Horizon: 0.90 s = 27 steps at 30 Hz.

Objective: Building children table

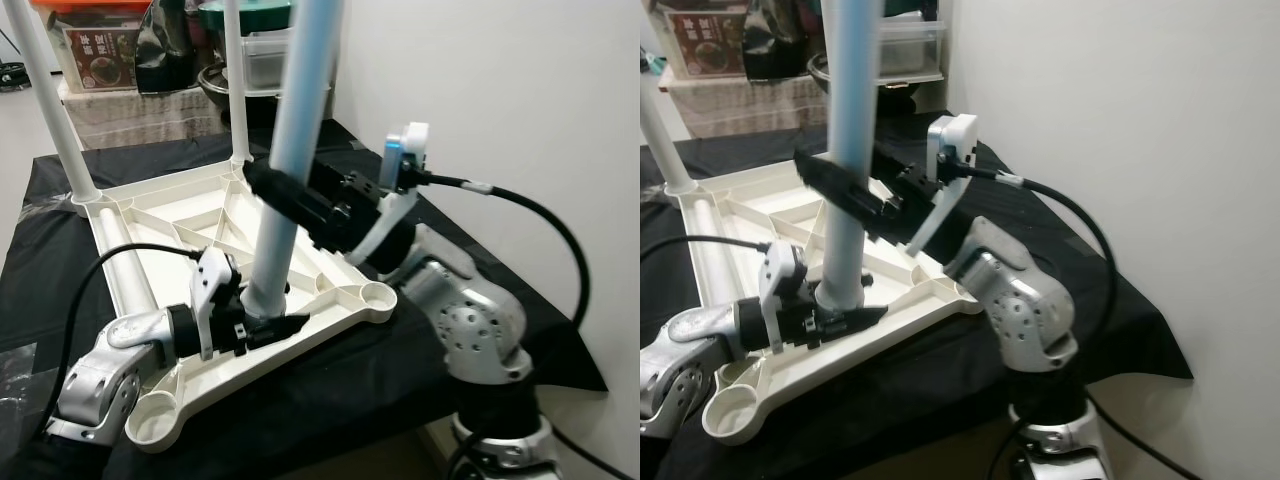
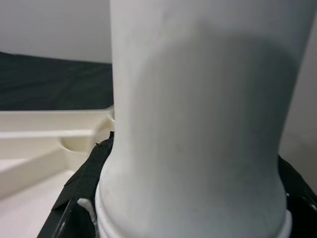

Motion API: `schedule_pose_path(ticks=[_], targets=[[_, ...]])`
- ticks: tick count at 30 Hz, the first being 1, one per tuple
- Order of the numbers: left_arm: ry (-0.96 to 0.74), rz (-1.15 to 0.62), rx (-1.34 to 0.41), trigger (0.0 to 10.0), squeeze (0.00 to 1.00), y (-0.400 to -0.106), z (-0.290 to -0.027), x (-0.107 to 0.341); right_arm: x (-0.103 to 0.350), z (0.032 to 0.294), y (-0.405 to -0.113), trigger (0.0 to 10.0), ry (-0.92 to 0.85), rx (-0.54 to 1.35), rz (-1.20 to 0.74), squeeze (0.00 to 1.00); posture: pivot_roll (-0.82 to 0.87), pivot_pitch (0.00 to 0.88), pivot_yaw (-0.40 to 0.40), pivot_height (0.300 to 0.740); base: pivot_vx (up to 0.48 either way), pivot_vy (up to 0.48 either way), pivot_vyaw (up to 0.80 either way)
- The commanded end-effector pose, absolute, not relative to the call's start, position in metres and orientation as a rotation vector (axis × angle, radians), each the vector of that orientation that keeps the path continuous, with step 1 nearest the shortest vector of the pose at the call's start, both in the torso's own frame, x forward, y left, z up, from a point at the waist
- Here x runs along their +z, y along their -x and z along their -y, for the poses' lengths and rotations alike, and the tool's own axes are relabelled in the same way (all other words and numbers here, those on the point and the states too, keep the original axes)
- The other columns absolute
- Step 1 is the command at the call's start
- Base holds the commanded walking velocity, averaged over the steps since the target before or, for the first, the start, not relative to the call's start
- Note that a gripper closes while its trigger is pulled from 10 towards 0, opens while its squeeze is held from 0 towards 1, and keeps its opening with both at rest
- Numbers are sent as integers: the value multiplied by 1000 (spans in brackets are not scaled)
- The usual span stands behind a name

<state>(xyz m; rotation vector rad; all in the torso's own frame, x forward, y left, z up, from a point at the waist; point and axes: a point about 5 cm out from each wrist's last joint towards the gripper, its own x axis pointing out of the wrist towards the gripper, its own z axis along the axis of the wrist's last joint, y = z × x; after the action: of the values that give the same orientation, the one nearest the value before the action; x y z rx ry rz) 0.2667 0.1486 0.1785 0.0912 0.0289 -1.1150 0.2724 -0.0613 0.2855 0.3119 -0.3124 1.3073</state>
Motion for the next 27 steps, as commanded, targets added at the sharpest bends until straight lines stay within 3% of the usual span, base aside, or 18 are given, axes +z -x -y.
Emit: schedule_pose_path(ticks=[1, 6, 7, 8, 14, 27], targets=[[-132, -41, -1168, 10000, 0, -260, -148, 182, 276, 59, -261, 10000, -286, 1464, 251, 1000, -24, 0, -57, 740, 0, 0, 0], [-153, -42, -1216, 10000, 0, -254, -146, 186, 258, 59, -253, 10000, -268, 1566, 153, 1000, -18, 0, -61, 740, 0, 0, 0], [-153, -47, -1267, 10000, 0, -248, -142, 186, 248, 57, -245, 10000, -258, 1647, 99, 729, -20, 0, -59, 740, 0, 0, 0], [-149, -47, -1295, 10000, 0, -244, -138, 187, 245, 56, -244, 10000, -253, 1665, 83, 0, -19, 0, -60, 740, 0, 0, 0], [-82, -46, -1404, 10000, 0, -231, -123, 191, 247, 53, -247, 10000, -311, 1683, 117, 0, -14, 0, -63, 740, 0, 0, 0], [-78, -158, -1486, 10000, 0, -221, -126, 178, 264, 59, -251, 10000, -336, 1737, 208, 0, -21, 0, -56, 740, 0, 0, 0]])
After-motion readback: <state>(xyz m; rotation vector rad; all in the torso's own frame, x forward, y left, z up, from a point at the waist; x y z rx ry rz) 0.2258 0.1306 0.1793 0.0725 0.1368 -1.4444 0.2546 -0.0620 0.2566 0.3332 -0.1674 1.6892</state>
